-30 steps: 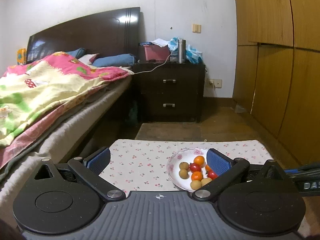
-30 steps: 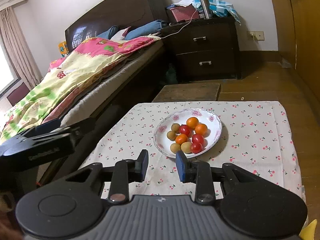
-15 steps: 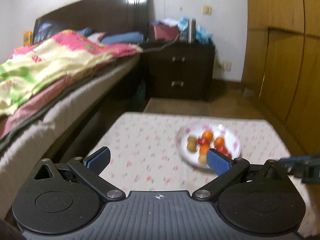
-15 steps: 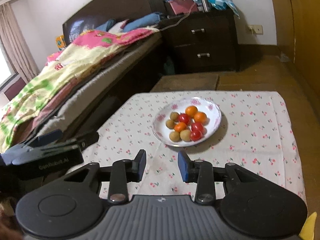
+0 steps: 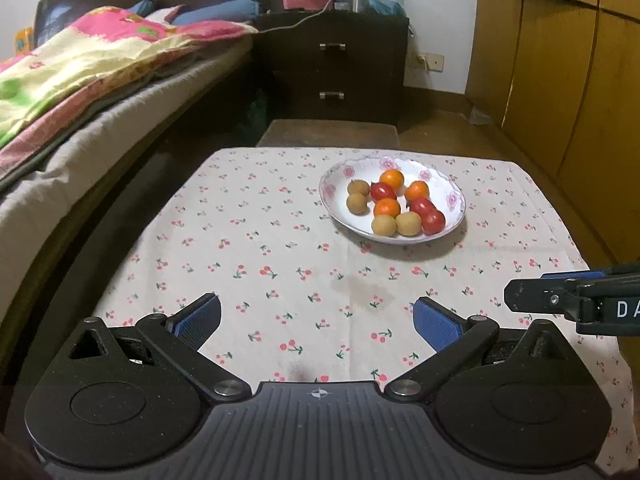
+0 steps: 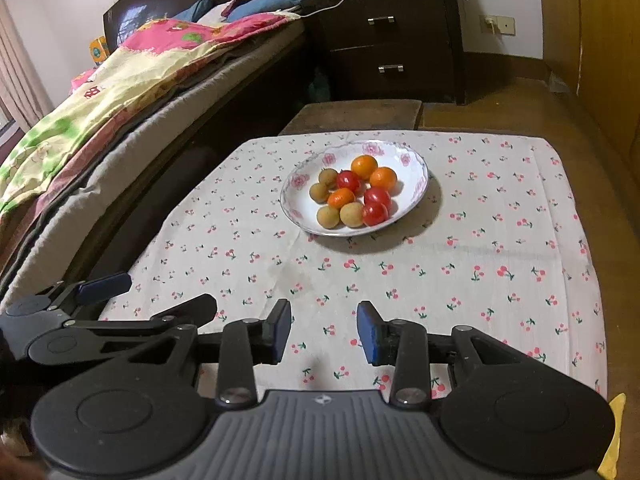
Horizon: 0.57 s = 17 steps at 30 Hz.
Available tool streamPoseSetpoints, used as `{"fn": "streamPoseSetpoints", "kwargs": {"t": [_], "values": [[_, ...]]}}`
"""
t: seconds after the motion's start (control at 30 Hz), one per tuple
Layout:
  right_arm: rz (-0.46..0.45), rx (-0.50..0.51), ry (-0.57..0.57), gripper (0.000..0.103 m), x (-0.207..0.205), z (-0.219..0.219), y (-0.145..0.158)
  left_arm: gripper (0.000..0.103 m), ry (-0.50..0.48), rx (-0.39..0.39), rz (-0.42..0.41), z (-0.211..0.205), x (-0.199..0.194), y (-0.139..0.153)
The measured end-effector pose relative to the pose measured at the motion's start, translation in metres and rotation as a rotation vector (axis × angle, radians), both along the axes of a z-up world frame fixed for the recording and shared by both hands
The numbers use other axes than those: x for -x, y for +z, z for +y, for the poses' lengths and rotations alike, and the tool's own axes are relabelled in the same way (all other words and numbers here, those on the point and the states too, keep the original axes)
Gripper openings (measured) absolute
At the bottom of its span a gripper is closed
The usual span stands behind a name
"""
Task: Organize fruits
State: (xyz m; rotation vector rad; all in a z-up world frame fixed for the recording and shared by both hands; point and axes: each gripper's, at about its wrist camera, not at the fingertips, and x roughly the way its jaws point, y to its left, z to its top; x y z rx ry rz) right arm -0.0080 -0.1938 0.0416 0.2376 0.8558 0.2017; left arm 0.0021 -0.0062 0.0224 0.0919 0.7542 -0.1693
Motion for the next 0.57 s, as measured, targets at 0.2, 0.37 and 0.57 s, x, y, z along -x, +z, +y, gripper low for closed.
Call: {"fn": "streamPoseSetpoints", "kwargs": {"t": [0.2,0.37,0.57], "values": [[0.015,0.001,0.005,0.038,0.001,0.002,-0.003,0.103,-0.006,0.005,0.034,-0.001,-0.005,-0.004],[0.033,0.01,0.011,0.039,0.001,0.004,-0.008,0.103,-0.015,0.012,0.057,-0.002,-0.005,-0.007],[0.048,0.015,0.007,0.041,0.001,0.003,-0.01,0.103,-0.011,0.009,0.07,-0.003,-0.006,-0.008]]}}
